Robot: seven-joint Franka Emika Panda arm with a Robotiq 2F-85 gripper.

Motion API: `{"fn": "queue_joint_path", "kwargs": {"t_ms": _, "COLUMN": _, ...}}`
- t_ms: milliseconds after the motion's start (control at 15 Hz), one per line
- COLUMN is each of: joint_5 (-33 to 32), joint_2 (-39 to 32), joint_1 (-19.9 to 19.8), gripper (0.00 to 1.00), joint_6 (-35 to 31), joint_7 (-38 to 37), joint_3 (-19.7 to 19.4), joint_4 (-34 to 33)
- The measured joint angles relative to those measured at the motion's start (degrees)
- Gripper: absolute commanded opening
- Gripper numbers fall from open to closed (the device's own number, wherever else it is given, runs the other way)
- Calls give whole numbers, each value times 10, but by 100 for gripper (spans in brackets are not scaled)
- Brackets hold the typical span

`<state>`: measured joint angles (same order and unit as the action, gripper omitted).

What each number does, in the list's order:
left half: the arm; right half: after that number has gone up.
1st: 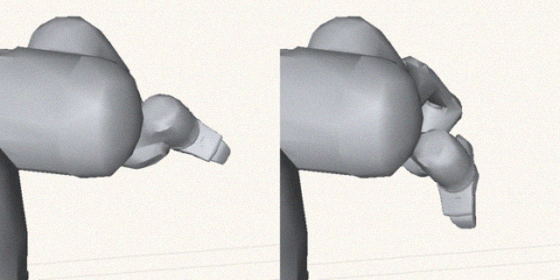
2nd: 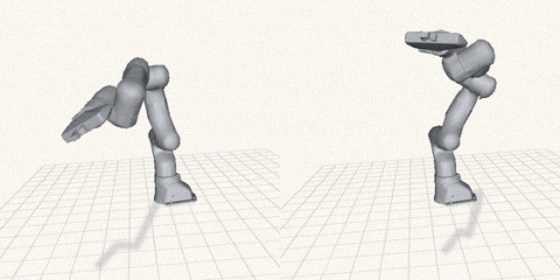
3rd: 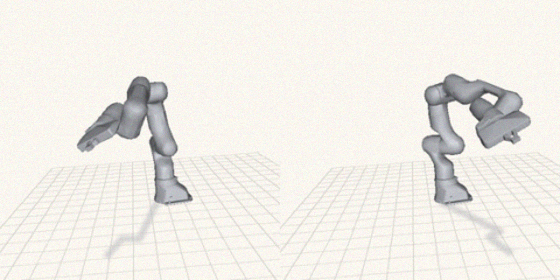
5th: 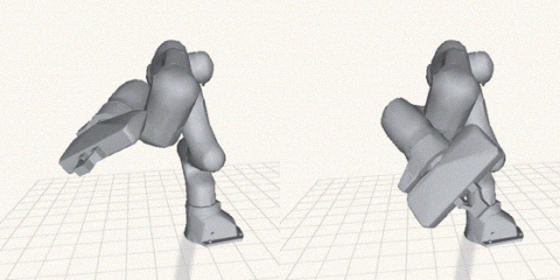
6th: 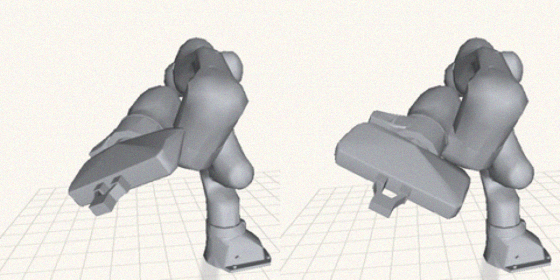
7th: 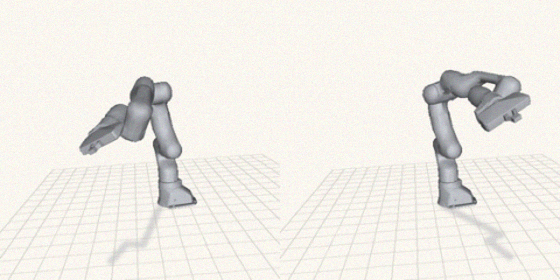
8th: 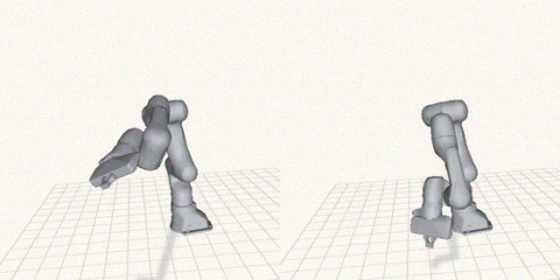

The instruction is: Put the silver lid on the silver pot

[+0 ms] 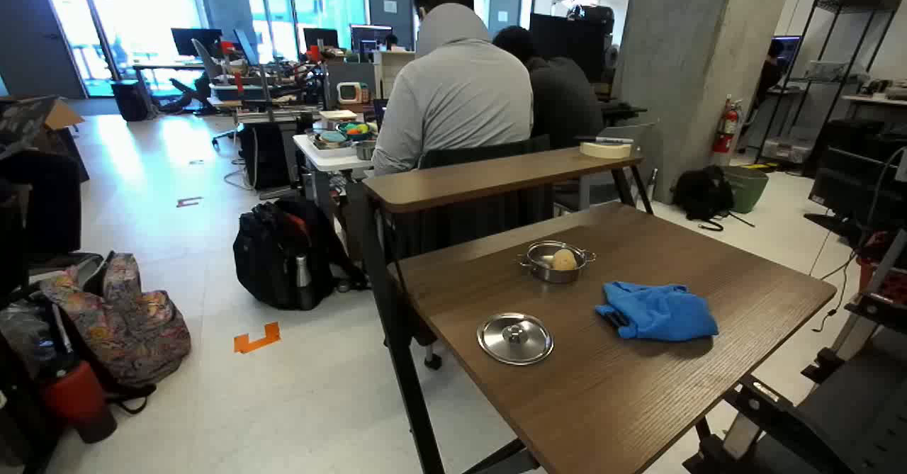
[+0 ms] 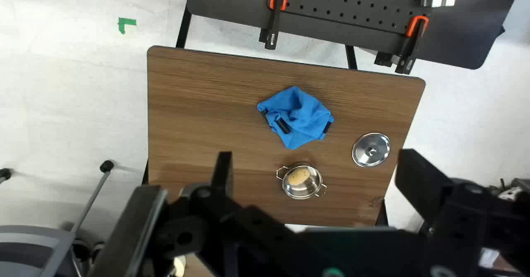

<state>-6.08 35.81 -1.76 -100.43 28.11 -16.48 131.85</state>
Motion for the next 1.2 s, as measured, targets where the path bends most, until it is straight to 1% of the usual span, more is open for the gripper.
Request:
{"fn": "queue_joint_path", "kwargs": {"t_ms": 333, "joint_5": 0, "joint_2": 0, "joint_1": 0, "gripper": 100, "joint_6": -1, "joint_7": -4, "joint_3": 2, "joint_4": 0}}
{"fn": "queue_joint_path", "kwargs": {"t_ms": 400, "joint_5": 0, "joint_2": 0, "joint_1": 0, "gripper": 100, "joint_6": -5, "joint_7": -9, "joint_3": 7, "joint_4": 3}}
{"fn": "queue_joint_path", "kwargs": {"t_ms": 533, "joint_5": -1, "joint_2": 3, "joint_1": 0, "gripper": 100, "joint_6": -25, "joint_7": -27, "joint_3": 31, "joint_4": 18}}
{"fn": "queue_joint_path", "kwargs": {"t_ms": 733, "joint_5": -10, "joint_2": 13, "joint_1": 5, "gripper": 100, "joint_6": -99, "joint_7": -79, "joint_3": 97, "joint_4": 66}}
{"fn": "queue_joint_path", "kwargs": {"t_ms": 933, "joint_5": -29, "joint_2": 21, "joint_1": 27, "gripper": 100, "joint_6": -175, "joint_7": -148, "joint_3": 178, "joint_4": 133}}
{"fn": "queue_joint_path", "kwargs": {"t_ms": 1067, "joint_5": -41, "joint_2": 13, "joint_1": 46, "gripper": 100, "joint_6": -220, "joint_7": -199, "joint_3": 226, "joint_4": 172}}
{"fn": "queue_joint_path", "kwargs": {"t_ms": 1200, "joint_5": -66, "joint_2": -13, "joint_1": 53, "gripper": 100, "joint_6": -275, "joint_7": -255, "joint_3": 267, "joint_4": 199}}
